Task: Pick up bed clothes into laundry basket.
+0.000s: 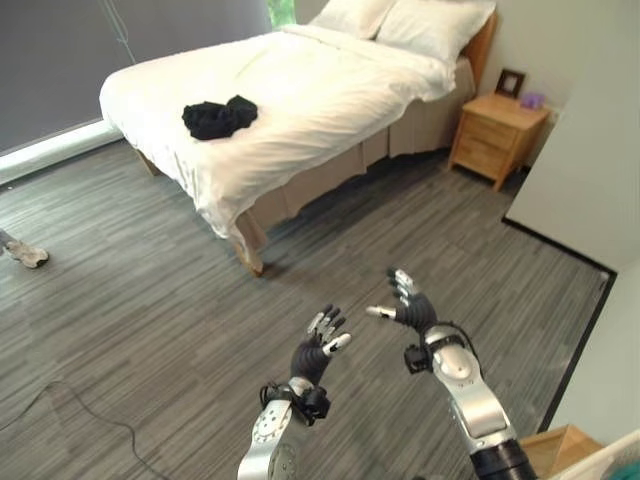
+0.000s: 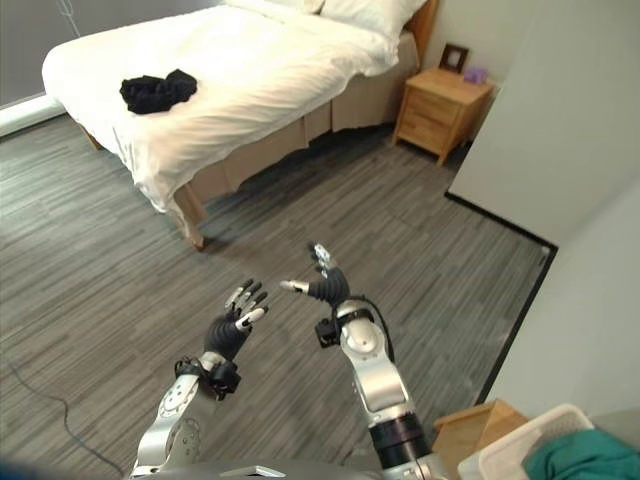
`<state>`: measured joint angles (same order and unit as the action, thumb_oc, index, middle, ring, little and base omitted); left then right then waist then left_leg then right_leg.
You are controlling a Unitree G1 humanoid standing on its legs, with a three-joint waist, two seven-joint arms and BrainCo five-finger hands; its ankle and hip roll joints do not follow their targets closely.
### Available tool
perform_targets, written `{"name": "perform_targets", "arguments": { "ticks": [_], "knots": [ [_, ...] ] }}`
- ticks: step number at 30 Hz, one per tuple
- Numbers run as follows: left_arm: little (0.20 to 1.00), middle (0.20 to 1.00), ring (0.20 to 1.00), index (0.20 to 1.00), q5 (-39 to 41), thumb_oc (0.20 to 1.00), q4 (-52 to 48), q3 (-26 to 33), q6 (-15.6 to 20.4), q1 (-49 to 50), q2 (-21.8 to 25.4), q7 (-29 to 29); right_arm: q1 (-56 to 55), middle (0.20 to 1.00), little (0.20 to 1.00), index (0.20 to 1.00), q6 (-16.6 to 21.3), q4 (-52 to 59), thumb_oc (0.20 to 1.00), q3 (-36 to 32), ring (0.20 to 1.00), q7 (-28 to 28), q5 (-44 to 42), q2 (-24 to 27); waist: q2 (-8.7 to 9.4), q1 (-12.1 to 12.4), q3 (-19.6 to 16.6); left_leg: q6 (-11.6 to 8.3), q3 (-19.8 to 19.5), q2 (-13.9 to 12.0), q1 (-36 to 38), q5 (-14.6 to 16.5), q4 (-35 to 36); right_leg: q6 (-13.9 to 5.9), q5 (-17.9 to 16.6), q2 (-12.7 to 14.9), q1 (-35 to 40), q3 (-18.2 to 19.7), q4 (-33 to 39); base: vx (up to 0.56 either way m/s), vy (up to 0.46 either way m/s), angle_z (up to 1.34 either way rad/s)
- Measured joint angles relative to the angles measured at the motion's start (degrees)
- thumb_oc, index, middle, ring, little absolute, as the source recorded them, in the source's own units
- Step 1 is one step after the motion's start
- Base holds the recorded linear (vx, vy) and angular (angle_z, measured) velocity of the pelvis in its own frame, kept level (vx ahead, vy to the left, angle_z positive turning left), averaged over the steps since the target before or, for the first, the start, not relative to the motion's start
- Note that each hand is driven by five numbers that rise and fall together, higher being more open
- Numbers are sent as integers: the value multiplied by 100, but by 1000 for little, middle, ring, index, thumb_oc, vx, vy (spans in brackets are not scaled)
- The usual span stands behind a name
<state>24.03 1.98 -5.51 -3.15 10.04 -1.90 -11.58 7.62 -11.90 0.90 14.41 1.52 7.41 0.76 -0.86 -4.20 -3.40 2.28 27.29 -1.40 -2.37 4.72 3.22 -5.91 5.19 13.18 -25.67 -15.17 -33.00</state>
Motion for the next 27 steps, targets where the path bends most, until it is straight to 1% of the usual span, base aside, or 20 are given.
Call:
{"name": "perform_targets", "arguments": {
  "ticks": [2,3,4,7,9,11,12,13,14,16,17,18,19,20,21,23,24,25,26,27],
  "knots": [
    [1000,1000,1000,1000,0,1000,43,91,2,-157,43,13,235,1000,1000,1000,-3,-24,1000,62,1000,41,102,-1,89,54,-18,12,28,38,-161,-4,-57,53,54,5,-330,84,358,230,-32,21],
    [1000,1000,1000,1000,-1,1000,170,142,10,-352,46,14,390,1000,1000,1000,4,-5,1000,60,1000,52,158,62,184,-14,-7,-44,-214,43,-259,20,-83,29,13,-241,-412,462,1576,584,-99,66],
    [1000,1000,1000,1000,-1,1000,174,132,8,-348,57,19,397,1000,1000,1000,4,-5,1000,53,1000,63,159,51,208,-29,-10,-95,-245,45,-259,8,-97,46,-126,-267,-367,474,2050,648,-139,72],
    [1000,1000,1000,1000,-11,1000,416,288,20,-895,157,21,730,1000,1000,1000,-8,-433,1000,-20,1000,34,356,352,368,-34,38,-429,-654,-95,-136,337,-383,6,-510,-188,-425,792,3115,825,-219,60],
    [1000,1000,1000,1000,-32,1000,296,220,-13,-368,78,36,452,1000,1000,1000,0,-552,1000,-33,1000,11,392,249,135,-67,83,-686,-776,-425,692,320,-381,118,-909,-447,239,606,2755,687,-293,65],
    [1000,1000,1000,1000,-47,1000,236,243,30,51,-94,7,266,1000,1000,1000,-116,-1107,1000,-233,1000,-63,401,129,386,-30,92,-899,-727,-935,-97,54,-2949,144,-874,-395,838,415,2846,275,-218,24],
    [1000,1000,1000,1000,-45,1000,261,240,70,168,-129,73,317,1000,1000,1000,-140,-1101,1000,-180,1000,-88,412,222,392,123,95,-887,-1070,-1020,-688,-697,-3854,280,-806,-428,974,362,2856,357,-201,-16],
    [1000,1000,1000,1000,-43,1000,356,179,80,13,-161,124,462,1000,1000,1000,-94,-1032,1000,-391,1000,-114,509,300,310,169,189,-1214,-1899,-1218,-1992,-1312,-6069,666,-741,-468,861,177,2422,281,-57,-8],
    [1000,1000,1000,1000,-44,1000,469,80,68,-144,-117,132,573,1000,1000,1000,-125,-1081,1000,-650,1000,-162,579,296,258,149,206,-1203,-2034,-1020,-2808,-1071,-7032,697,-510,-433,778,180,2200,236,-8,27],
    [1000,1000,1000,1000,-39,1000,567,162,127,-405,-144,133,770,1000,1000,1000,-133,-972,1000,-724,1000,-222,617,467,455,79,350,-662,-1541,-185,-3611,-472,-6070,691,-396,-242,982,217,2394,344,104,-1],
    [1000,1000,1000,1000,-34,1000,561,295,175,-358,-151,122,765,1000,1000,1000,-124,-952,1000,-622,1000,-216,619,475,438,115,357,-507,-1079,-193,-3592,-409,-4839,659,-462,-422,1324,212,2682,473,231,-46],
    [1000,1000,1000,1000,-32,1000,572,386,196,-313,-113,113,676,1000,1000,1000,-106,-920,1000,-489,1000,-209,625,502,412,110,370,-454,-781,-334,-3499,-413,-4076,568,-373,-581,1640,198,2899,369,174,-98],
    [1000,1000,1000,1000,-2,1000,529,577,375,-64,-109,70,500,1000,1000,1000,-38,-890,1000,-184,1000,-147,633,502,285,123,340,-163,89,-1016,-2903,-561,-1828,397,-285,-1017,2254,184,3270,542,335,-92],
    [1000,1000,1000,1000,-1,1000,552,519,382,119,-126,37,308,1000,1000,1000,-26,-854,1000,-111,1000,-123,633,509,326,98,321,-38,151,-1108,-2572,-646,-1057,404,-126,-989,2751,79,3399,711,421,-79],
    [1000,1000,1000,1000,1,1000,562,370,383,264,-137,21,180,1000,1000,1000,-26,-845,1000,-119,1000,-121,634,547,372,70,323,75,163,-999,-2289,-719,-894,294,-62,-800,3032,-15,3360,777,508,-41],
    [1000,1000,1000,1000,3,1000,605,216,389,358,-148,-28,100,1000,1000,1000,-20,-869,1000,-197,1000,-91,640,606,307,206,268,-132,415,-1228,-1925,-645,-402,115,-126,-836,3329,22,3493,397,343,-23],
    [1000,1000,1000,1000,4,1000,421,258,376,423,-128,-9,222,1000,1000,1000,-36,-869,1000,-108,1000,-112,750,637,249,212,225,-13,1395,-1449,-1570,-469,-259,-124,63,-848,3687,-254,3479,381,399,33],
    [1000,1000,1000,1000,5,1000,419,230,377,407,-122,-19,206,1000,1000,1000,-18,-766,1000,-61,1000,-117,811,707,186,89,202,454,1516,-1351,-1310,-558,-230,-244,141,-833,4034,-472,3416,252,273,97],
    [1000,1000,1000,1000,5,1000,455,323,378,355,-58,-8,220,1000,1000,1000,-14,-755,1000,27,1000,-110,829,612,445,63,-70,610,1495,-1011,-1218,-919,-467,-306,156,-354,4086,-747,2771,440,505,126],
    [1000,1000,1000,1000,6,1000,441,336,383,320,-110,-8,308,1000,1000,1000,38,-701,1000,66,1000,-111,829,560,417,77,-101,731,1413,-895,-1031,-1284,-421,-240,87,-81,3971,-838,2016,294,372,107]
  ]
}}
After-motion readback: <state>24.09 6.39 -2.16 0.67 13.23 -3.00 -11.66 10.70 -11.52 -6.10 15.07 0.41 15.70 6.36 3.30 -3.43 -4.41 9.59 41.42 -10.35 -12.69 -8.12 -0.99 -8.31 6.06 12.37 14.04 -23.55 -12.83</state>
